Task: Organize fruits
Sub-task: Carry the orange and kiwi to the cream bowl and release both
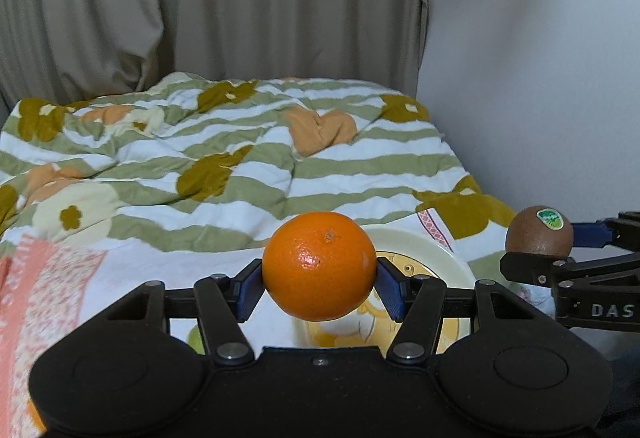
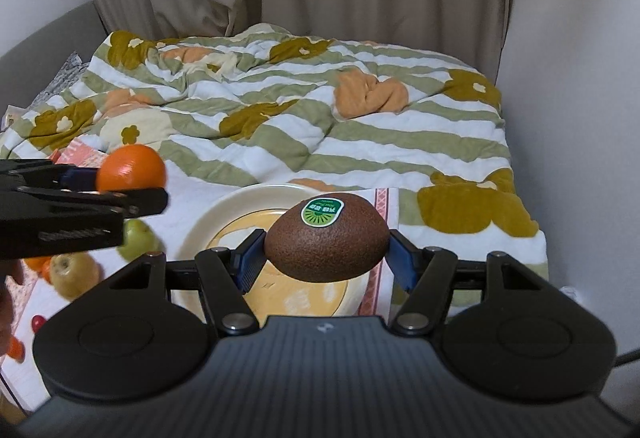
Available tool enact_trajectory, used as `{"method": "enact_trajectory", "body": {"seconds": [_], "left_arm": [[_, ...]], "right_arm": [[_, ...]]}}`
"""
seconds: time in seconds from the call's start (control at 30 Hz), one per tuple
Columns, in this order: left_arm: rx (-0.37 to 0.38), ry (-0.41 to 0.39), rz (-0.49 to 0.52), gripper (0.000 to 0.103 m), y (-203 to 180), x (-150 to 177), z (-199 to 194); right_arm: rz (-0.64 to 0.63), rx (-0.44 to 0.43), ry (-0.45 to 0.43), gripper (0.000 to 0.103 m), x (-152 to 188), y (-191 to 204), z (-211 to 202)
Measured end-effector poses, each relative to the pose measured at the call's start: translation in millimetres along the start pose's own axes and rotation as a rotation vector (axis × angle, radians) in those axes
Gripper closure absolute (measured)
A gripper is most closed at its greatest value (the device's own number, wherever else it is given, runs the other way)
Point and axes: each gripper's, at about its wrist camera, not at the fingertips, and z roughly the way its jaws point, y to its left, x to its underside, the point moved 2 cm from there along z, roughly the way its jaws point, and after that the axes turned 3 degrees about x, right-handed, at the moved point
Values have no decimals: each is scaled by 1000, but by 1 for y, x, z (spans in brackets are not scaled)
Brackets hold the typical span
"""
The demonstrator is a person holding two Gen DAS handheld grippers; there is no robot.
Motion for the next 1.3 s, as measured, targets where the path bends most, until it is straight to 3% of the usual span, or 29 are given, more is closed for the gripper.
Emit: {"method": "enact_trajectory", "body": {"seconds": [0.33, 0.57, 0.77, 0.83, 0.87, 1.13, 1.3], "left_arm": [[2, 106, 74, 40, -21, 0, 95], [12, 155, 119, 40, -33, 7, 131], [16, 160, 132, 34, -39, 8, 141], [7, 128, 151, 5, -40, 6, 136], [2, 114, 157, 2, -42, 5, 133], [-52, 120, 186, 2, -30, 9, 108], [-63, 145, 123, 2, -13, 16, 89]], "right_arm": [[17, -18, 57, 24, -4, -32, 52], [16, -36, 87, 24, -1, -41, 74], [15, -44, 86, 24, -3, -44, 78], [14, -44, 84, 24, -3, -44, 78], [14, -44, 82, 24, -4, -44, 78], [9, -68, 75, 24, -9, -41, 82], [-25, -99, 87, 24, -9, -28, 90]]}}
